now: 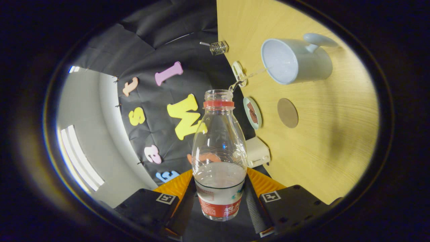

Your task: Take the bottle from table, then pour the juice into the cup, finally place the bottle on the coaster

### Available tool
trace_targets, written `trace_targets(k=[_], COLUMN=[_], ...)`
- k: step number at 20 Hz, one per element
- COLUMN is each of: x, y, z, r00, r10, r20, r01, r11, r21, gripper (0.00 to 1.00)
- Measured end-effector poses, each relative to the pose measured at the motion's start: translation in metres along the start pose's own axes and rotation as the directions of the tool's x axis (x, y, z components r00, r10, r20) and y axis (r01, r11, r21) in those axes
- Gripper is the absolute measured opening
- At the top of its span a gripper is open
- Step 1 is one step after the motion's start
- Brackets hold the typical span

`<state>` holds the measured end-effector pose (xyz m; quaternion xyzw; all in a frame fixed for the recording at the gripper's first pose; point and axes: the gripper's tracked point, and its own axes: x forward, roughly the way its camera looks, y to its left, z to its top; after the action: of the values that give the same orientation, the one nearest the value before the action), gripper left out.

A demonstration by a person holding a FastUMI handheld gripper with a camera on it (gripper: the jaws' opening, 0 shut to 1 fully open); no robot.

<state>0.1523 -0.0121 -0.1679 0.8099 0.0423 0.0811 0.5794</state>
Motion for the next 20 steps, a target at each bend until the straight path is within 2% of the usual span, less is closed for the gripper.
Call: trace_targets(k=[20], x=[-0.003], y=[0.036], z=[0.011], r00=[0.996], r10=[0.09], r20=[0.023], r01=[-0.092], r11=[0.98], r21=[0.176], gripper=[0.77])
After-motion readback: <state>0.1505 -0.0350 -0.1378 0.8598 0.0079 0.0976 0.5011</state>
